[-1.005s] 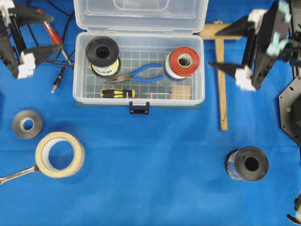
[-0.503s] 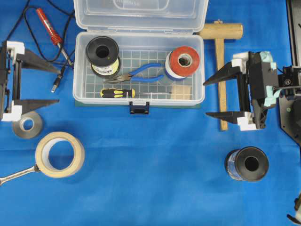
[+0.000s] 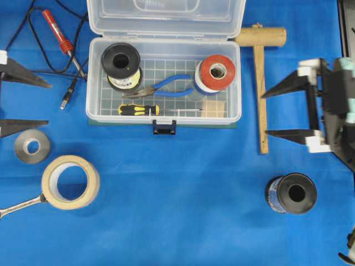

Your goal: Open the tool box with both arms.

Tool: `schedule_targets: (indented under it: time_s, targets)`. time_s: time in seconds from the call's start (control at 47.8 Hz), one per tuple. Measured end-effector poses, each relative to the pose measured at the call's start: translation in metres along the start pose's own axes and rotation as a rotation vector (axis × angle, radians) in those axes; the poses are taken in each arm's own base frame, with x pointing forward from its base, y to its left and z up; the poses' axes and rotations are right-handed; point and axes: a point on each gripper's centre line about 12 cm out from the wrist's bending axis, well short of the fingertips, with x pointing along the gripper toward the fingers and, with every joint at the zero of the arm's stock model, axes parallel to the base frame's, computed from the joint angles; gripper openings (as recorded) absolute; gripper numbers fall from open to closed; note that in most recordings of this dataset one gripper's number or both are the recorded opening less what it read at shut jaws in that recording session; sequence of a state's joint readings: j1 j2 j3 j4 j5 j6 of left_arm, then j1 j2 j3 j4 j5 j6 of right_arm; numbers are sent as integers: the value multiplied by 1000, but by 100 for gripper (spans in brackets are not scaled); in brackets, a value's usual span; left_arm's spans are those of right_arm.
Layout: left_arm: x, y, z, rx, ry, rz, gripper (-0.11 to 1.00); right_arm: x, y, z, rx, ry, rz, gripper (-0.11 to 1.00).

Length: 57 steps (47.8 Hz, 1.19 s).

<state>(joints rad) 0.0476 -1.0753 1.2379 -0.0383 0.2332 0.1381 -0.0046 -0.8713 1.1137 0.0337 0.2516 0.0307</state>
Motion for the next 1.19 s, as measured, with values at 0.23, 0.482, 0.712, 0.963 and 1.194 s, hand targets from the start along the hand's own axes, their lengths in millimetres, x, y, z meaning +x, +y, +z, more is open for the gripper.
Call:
schedule_targets:
  time_s: [0.23, 0.482, 0.712, 0.963, 1.194]
  targets:
    - [-15, -1, -9, -13, -19, -1, 88, -17, -15, -25, 82, -24, -63, 87]
    - [-16, -3, -21, -45, -8, -2, 88, -20, -18, -37, 111, -19, -80, 87]
    - [-16, -3, -20, -47, -13, -2, 88, -20, -18, -38, 112, -19, -82, 87]
    - [-16, -2, -20, -45, -11, -2, 88, -20, -18, -38, 112, -19, -80, 87]
    - [-16, -2, -20, -45, -12, -1, 88, -20, -18, -38, 113, -16, -80, 86]
